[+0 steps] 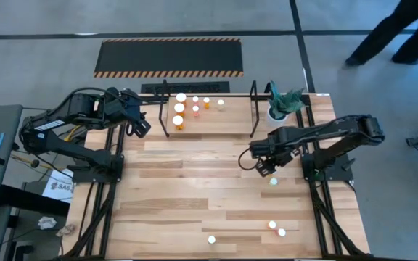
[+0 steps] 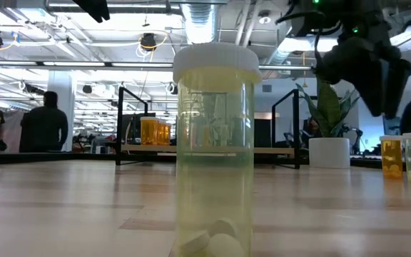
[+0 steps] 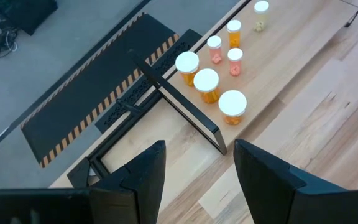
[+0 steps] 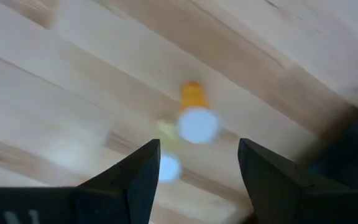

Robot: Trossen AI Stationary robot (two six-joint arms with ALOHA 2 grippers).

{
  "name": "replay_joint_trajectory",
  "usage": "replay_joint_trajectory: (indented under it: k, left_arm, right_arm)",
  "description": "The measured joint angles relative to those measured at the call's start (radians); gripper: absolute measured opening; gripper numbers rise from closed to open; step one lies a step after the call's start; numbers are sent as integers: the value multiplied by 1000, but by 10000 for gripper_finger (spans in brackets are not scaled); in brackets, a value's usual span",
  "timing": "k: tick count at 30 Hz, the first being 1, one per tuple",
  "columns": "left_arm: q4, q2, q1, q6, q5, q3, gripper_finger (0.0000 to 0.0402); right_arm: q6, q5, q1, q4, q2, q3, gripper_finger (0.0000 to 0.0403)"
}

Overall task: Pick and place medicine bottles onto shelf by color
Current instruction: Put the top small orange pill bottle on the shelf aligned with the other small orange pill bottle

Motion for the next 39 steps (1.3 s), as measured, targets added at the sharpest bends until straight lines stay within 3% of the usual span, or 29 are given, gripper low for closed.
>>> replay_joint_trajectory:
  k: [6,12,20,39]
  left_arm:
    - [1,0,0,-11,-1,0,178]
    - [5,0,0,-10,-6,0,178]
    - [8,0,0,-16,-21,0,178]
    - [7,0,0,-16,-18,0,178]
  right_arm:
    - [-1,-18,7,135,61,1,240]
    - [-39,-8,18,125,117,0,240]
    - [-54,74,11,53,93,0,240]
    - [-15,25,18,143,95,-100,239]
